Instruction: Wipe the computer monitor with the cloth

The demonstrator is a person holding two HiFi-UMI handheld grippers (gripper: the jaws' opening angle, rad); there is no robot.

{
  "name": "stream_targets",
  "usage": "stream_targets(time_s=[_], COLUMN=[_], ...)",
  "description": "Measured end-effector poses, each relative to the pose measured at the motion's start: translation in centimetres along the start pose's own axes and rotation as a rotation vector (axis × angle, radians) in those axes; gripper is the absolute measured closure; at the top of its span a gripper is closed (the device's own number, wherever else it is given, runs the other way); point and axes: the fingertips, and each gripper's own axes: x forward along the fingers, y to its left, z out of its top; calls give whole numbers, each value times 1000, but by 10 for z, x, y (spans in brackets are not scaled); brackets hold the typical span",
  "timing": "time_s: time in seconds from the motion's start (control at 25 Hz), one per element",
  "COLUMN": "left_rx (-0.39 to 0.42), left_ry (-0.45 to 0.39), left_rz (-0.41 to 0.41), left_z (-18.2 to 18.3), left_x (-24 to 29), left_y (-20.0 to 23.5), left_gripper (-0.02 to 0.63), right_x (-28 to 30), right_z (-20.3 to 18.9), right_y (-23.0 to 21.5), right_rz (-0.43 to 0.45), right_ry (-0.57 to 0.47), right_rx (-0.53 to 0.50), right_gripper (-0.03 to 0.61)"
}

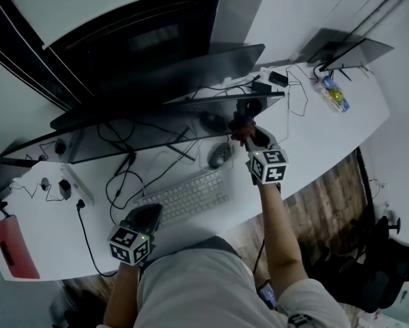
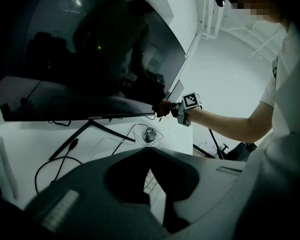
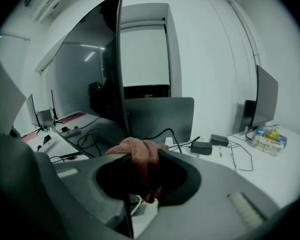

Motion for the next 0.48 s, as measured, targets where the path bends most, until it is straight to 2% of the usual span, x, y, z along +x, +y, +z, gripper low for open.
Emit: stream_targets(time_s=[0.48], left_rx=[28], left_ry=[-44], left_rz=[-23], left_z=[20], left_x=[-9], left_y=[5], left_gripper=[604], right_x=[-44], right_z=[69], right_y=[5], right_rz=[-2], right_ry=[-106], right_rx=[9], right_gripper=[483])
